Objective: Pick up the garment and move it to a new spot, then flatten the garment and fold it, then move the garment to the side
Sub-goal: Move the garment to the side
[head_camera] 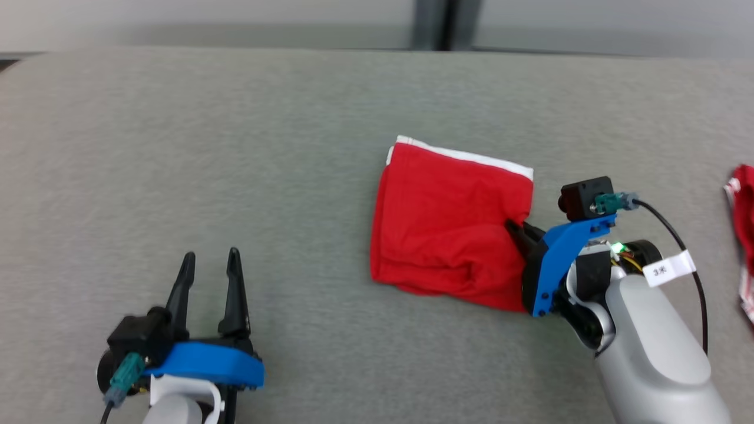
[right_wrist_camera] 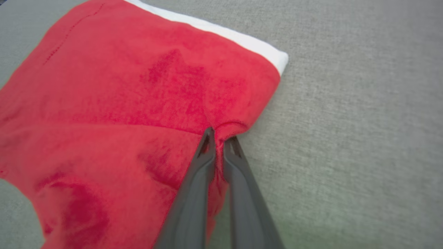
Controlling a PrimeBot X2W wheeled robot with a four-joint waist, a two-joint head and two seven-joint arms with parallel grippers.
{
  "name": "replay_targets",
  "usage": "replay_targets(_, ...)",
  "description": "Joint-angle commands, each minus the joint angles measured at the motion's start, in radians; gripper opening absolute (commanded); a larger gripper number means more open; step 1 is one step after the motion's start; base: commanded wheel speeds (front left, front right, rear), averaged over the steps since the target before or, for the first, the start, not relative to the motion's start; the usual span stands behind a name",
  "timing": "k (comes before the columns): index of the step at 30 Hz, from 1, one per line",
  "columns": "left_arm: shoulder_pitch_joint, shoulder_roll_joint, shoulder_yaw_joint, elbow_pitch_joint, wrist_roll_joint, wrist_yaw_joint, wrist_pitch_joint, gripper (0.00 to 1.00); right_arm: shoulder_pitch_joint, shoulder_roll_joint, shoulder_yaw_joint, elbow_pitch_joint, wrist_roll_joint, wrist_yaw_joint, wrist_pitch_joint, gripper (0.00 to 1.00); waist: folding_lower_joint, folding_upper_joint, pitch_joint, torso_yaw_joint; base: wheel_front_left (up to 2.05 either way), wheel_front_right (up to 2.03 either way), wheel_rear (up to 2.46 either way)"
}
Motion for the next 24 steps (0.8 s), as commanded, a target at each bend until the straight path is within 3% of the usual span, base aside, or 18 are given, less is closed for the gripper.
replay_targets(1,-0.019,0.004,-0.005,-0.010,0.010,-0.001,-0.005,1.00,-0.012,-0.013,0.011,-0.015,0.009,0.000,-0.012,0.00,-0.0001,0.0000,-0.007,-0.038,0.00,0.00,0.00)
replay_targets(7,-0.035,0.030,-0.022,-0.064,0.034,0.000,0.012,1.00,0.039,-0.049,0.065,-0.111,0.038,0.000,-0.050,0.00,-0.0001,0.0000,0.025,-0.223,0.00,0.00,0.00)
replay_targets(15,-0.056,0.091,-0.038,-0.174,0.072,0.005,0.092,1.00,0.099,-0.061,0.058,-0.239,0.059,0.000,-0.085,0.00,-0.0001,0.0000,0.089,-0.461,0.00,0.00,0.00)
replay_targets(19,-0.063,0.110,-0.052,-0.212,0.081,0.005,0.132,1.00,0.118,-0.050,0.049,-0.261,0.063,0.000,-0.099,0.00,-0.0001,0.0000,0.109,-0.521,0.00,0.00,0.00)
replay_targets(24,-0.061,0.114,-0.069,-0.232,0.083,0.005,0.155,1.00,0.115,-0.057,0.051,-0.250,0.034,0.000,-0.106,0.00,-0.0001,0.0000,0.108,-0.527,0.00,0.00,0.00)
